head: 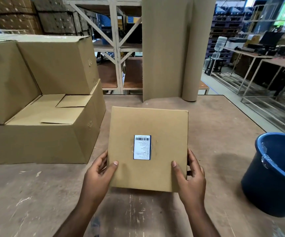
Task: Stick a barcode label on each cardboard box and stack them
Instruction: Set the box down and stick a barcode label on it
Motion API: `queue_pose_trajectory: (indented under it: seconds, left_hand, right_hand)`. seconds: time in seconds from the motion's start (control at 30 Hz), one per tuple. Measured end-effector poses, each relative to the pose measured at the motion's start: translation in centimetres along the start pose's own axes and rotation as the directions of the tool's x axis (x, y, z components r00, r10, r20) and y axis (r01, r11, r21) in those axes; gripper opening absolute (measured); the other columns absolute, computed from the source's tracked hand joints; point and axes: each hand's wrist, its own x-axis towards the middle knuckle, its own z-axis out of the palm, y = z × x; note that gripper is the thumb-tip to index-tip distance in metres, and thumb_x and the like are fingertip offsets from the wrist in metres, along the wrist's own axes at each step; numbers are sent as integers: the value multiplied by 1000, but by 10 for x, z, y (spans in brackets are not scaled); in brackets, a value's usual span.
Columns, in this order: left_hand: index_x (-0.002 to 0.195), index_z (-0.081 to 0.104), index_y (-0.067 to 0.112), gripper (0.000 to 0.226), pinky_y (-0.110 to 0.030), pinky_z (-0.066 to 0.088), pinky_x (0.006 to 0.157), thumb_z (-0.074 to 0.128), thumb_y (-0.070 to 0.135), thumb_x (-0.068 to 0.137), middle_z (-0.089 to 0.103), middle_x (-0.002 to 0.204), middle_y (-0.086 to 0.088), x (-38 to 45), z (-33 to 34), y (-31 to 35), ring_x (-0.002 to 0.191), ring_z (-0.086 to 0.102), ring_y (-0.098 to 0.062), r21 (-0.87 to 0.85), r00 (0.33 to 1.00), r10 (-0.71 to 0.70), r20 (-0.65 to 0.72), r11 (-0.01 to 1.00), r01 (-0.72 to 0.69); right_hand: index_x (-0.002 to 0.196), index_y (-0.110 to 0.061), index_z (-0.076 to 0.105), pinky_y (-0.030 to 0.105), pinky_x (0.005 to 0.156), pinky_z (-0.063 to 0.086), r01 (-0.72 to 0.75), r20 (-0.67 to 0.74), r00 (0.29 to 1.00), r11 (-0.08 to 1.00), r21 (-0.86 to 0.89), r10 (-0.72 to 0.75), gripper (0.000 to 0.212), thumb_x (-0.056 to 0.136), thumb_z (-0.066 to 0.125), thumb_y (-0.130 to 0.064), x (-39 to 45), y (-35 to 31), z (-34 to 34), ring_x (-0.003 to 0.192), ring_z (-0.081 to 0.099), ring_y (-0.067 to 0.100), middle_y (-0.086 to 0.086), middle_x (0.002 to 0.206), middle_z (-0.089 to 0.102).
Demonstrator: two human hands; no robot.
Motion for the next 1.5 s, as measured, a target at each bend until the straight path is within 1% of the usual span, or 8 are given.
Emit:
queue_pose_trajectory:
  seconds: [0.23, 0.37, 0.5, 0.73, 0.93, 1.1, 1.27, 1.5]
  left_hand:
    - [139, 50, 50, 64, -26, 49, 91, 80, 39, 83, 62, 128, 35, -7, -4, 19, 113, 60, 11, 234, 991, 133, -34, 965, -121]
    - [131, 48, 60, 61, -31, 51, 89, 72, 54, 75, 61, 124, 39, -6, 1, 28, 111, 62, 7, 282, 991, 132, -17, 952, -122]
    - [130, 55, 53, 64, -37, 56, 87, 63, 73, 69, 63, 120, 35, -5, 1, 36, 108, 64, -1, 405, 994, 105, 0, 909, -96]
    - [144, 47, 45, 59, -37, 34, 115, 62, 61, 89, 20, 161, 29, 5, 11, 52, 147, 25, -3, 650, 960, 135, 245, 711, -267]
    - [150, 46, 27, 64, -44, 32, 119, 51, 54, 92, 39, 160, 8, 60, 57, 67, 147, 37, -14, 678, 913, 189, 362, 619, -397]
    - [142, 54, 21, 48, -44, 13, 126, 51, 44, 101, 44, 156, 6, 71, 73, 57, 146, 34, -10, 748, 914, 203, 352, 526, -405]
    - [132, 63, 27, 38, -40, 18, 125, 54, 43, 99, 51, 150, 10, 73, 74, 53, 142, 38, -5, 726, 903, 268, 335, 537, -429]
    - [114, 64, 32, 22, -39, 22, 123, 58, 42, 96, 57, 138, 16, 74, 75, 49, 137, 42, -1, 711, 901, 304, 309, 555, -431]
  right_hand:
    - [144, -48, 54, 22, 86, 47, 32, 3, 999, 999, -14, -32, 69, 81, 83, -44, 2, -34, -13, 106, 57, -5, -16, 120, 53]
    - [155, -46, 40, 34, 109, 43, 28, 216, 976, 972, -234, 24, 85, 80, 79, -57, 18, -53, -27, 135, 47, 13, -14, 131, 49]
    - [157, -44, 35, 35, 118, 29, 202, 428, 903, 847, -491, 33, 89, 80, 63, -79, 33, -69, -40, 153, 23, 15, -16, 167, 28]
    - [158, -40, 30, 44, 123, 22, 420, 574, 819, 669, -614, 13, 85, 87, 54, -79, 49, -94, -36, 159, 7, 16, -10, 174, 4]
    - [155, -23, 41, 42, 108, 43, 620, 732, 681, 555, -555, -30, 68, 98, 56, -58, 80, -128, 21, 140, 44, 26, -2, 155, 47]
    - [125, -17, 63, 43, 95, 47, 642, 706, 708, 432, -633, -19, 39, 103, 49, -46, 94, -119, 54, 124, 47, 30, 5, 132, 51]
    - [109, -22, 64, 42, 93, 48, 560, 621, 773, 598, -574, -129, 20, 97, 55, -36, 91, -98, 60, 110, 47, 24, -3, 117, 53]
    - [100, -20, 59, 39, 88, 46, 479, 578, 813, 641, -600, -67, 11, 95, 50, -25, 96, -99, 67, 107, 53, 27, 2, 108, 55]
